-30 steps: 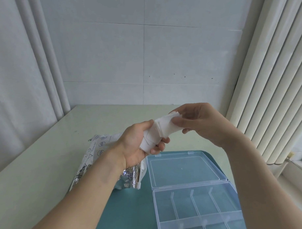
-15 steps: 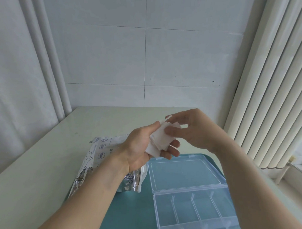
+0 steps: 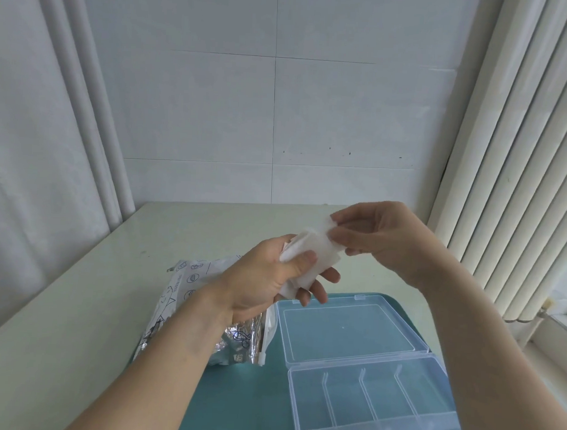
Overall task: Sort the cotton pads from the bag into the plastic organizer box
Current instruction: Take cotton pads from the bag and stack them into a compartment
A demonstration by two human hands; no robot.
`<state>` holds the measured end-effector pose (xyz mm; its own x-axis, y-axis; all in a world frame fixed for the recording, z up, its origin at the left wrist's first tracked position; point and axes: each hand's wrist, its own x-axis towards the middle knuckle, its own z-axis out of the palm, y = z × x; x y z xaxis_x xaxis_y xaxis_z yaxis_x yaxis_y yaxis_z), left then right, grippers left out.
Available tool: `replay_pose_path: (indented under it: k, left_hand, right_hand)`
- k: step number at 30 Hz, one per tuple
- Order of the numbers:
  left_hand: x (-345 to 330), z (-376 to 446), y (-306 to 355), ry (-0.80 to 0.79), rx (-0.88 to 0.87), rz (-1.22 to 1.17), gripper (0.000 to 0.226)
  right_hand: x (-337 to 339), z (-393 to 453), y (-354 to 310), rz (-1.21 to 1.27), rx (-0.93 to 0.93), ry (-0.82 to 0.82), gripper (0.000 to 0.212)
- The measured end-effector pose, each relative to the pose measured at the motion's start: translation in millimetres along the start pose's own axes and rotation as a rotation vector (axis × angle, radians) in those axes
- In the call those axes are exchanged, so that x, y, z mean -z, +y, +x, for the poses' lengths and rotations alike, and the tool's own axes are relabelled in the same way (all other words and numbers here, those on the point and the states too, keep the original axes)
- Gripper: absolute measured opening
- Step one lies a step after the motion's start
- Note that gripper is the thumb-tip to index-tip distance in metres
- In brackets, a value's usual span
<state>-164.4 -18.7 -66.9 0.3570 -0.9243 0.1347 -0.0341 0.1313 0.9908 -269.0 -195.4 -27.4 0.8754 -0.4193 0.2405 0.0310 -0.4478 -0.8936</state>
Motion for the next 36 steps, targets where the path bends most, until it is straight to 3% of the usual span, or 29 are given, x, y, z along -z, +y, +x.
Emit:
replay_pose_path:
  k: [3,5,8,10,14,17,19,23,29,36]
  left_hand:
    - [2.1,-2.3,-0.2,0.002,0.046,0.05,0.026]
    - [2.8,-0.9,-1.0,0.085,0.07,0.004,0.026]
    - [0.1,2.6,0.6,0.2,0.078,-0.12,0.024]
    - [-4.7,3.6,3.6,0.163,0.09,-0.208,0.03]
    - [-9.5,4.7,6.6,0.124,0.132,-0.387,0.05]
    - [-10.7,4.9,4.6,0.131,0.113,-0.354,0.05]
    - [-10.4,4.4,3.9,0.122,0.108,-0.307,0.05]
    - [-7.6,3.6,4.0,0.106,0.121,-0.241,0.054]
    - [-3.0,1.9,4.5,0.103,0.135,-0.209,0.051]
    - [-2.8,1.8,4.6,0.092,0.142,-0.125,0.052]
  right_hand:
    - [0.2,1.2,-1.2,0.076,0.048,0.184,0.01]
    - [5.6,0.2,-3.7,0.114,0.086,0.261,0.01]
    - [2.1,-5.9,-11.4,0.097,0.106,0.08,0.008]
    - [-10.0,-7.8,-12.3,-0.101,0.145,-0.027,0.009]
    - [-24.0,-3.7,-8.9,-0.342,0.198,0.015,0.008]
    - [-21.8,-1.6,-5.9,-0.495,0.223,0.083,0.018]
    - [-21.1,-1.3,-4.2,-0.572,0.198,0.03,0.023]
    - [-21.0,-2.3,-3.8,-0.484,0.204,-0.075,0.009]
    - [-17.4,-4.3,-9.4,-0.358,0.242,-0.122,0.015]
    - [-20.0,-4.0,-8.0,-0.381,0.247,-0.109,0.015]
